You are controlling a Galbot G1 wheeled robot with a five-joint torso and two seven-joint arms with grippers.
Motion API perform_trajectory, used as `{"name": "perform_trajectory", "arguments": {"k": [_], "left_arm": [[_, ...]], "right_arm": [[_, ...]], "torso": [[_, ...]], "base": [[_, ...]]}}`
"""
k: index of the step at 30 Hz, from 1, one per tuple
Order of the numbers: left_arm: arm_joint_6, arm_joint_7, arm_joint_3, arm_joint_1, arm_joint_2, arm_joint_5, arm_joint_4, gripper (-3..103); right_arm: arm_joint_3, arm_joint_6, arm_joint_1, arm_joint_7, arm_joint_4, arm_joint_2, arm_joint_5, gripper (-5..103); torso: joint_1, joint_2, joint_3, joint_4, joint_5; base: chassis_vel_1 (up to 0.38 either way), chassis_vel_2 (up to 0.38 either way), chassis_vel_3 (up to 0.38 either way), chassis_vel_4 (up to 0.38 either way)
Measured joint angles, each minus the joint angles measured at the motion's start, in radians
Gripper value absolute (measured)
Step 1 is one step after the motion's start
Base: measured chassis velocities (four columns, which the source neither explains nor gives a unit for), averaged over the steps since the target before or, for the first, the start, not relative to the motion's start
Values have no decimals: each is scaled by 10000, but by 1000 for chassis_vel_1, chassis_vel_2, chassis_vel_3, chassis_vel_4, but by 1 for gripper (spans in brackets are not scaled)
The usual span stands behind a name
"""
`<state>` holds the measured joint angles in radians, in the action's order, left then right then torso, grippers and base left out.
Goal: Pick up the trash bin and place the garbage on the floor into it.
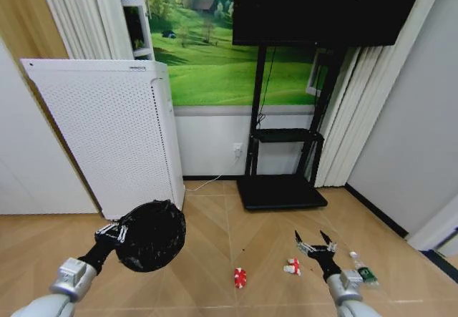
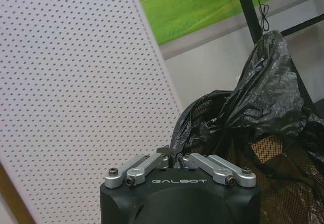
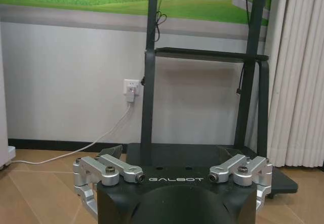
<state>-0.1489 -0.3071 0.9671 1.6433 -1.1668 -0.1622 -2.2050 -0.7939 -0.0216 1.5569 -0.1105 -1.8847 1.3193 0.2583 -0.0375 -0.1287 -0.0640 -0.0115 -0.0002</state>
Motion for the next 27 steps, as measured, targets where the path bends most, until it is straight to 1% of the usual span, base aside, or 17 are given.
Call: {"name": "perform_trajectory", "arguments": {"k": [2, 5, 6, 7, 9, 10, 11, 12, 13, 14, 16, 17, 19, 20, 21, 23, 27], "left_arm": [[-1, 1, -12, -4, -1, 1, 6, 6], [0, 5, -39, -19, -1, 0, 37, 6], [0, 7, -61, -40, 3, 1, 82, 6], [0, 7, -61, -40, 3, 1, 82, 6], [-3, 12, -87, -55, 6, 6, 138, 6], [0, 50, -124, -97, 9, 17, 211, 6], [0, 108, -158, -140, 9, 32, 306, 6], [0, 108, -158, -140, 9, 32, 306, 6], [0, 147, -191, -169, 6, 36, 395, 6], [-1, 172, -227, -198, 0, 40, 470, 6], [12, 192, -244, -226, -5, 41, 511, 6], [12, 190, -289, -240, -39, 57, 585, 6], [10, 186, -303, -245, -55, 66, 607, 6], [16, 187, -331, -254, -100, 88, 651, 6], [16, 187, -331, -254, -100, 88, 651, 6], [71, 191, -376, -229, -156, 141, 760, 6], [124, 183, -388, -214, -166, 145, 817, 6]], "right_arm": [[0, -1, -9, 10, 3, 1, 0, 100], [5, -3, -22, 35, 14, 11, 0, 100], [12, -6, -23, 74, 13, 25, -32, 100], [12, -6, -23, 74, 13, 25, -32, 100], [11, -10, -22, 107, 25, 35, -88, 100], [45, -91, -21, 120, 78, 50, -170, 100], [103, -180, -39, 284, 110, 52, -182, 100], [103, -180, -39, 284, 110, 52, -182, 100], [165, -226, -79, 388, 138, 53, -138, 100], [220, -257, -133, 384, 188, 42, -99, 100], [259, -257, -169, 291, 211, 21, -87, 100], [373, -220, -212, 191, 253, -39, -47, 100], [438, -172, -232, 168, 268, -64, -13, 100], [657, 7, -286, 157, 338, -135, 153, 100], [657, 7, -286, 157, 338, -135, 153, 100], [1166, 189, -440, 159, 716, -381, 366, 100], [1543, 233, -571, 227, 1118, -584, 410, 100]], "torso": [[1, -1, 1, 0, -1], [0, 1, 0, -2, 8], [0, -1, 0, 0, -12], [0, -1, 0, 0, -12], [2, -1, 2, 0, -7], [-1, 0, -1, 0, 15], [1, -1, 2, -1, -7], [1, -1, 2, -1, -7], [0, 0, 0, 3, -16], [1, -1, 1, -2, 8], [1, 0, 1, -3, 10], [1, 0, 1, -5, -12], [1, -1, 1, -1, -12], [1, 0, 0, 9, 7], [1, 0, 0, 9, 7], [0, -1, 0, 1, 1], [0, 0, -1, -8, 7]], "base": [[277, 269, -280, -274], [310, 284, -320, -321], [347, 314, -322, -325], [347, 314, -322, -325], [395, 362, -338, -325], [395, 374, -369, -357], [358, 328, -302, -341], [358, 328, -302, -341], [298, 328, -302, -310], [242, 246, -246, -217], [242, 93, -212, -217], [160, 93, -63, -94], [68, -21, -63, -94], [68, 67, 48, -39], [68, 67, 48, -39], [-53, -10, 80, 54], [-86, -54, 67, 40]]}}
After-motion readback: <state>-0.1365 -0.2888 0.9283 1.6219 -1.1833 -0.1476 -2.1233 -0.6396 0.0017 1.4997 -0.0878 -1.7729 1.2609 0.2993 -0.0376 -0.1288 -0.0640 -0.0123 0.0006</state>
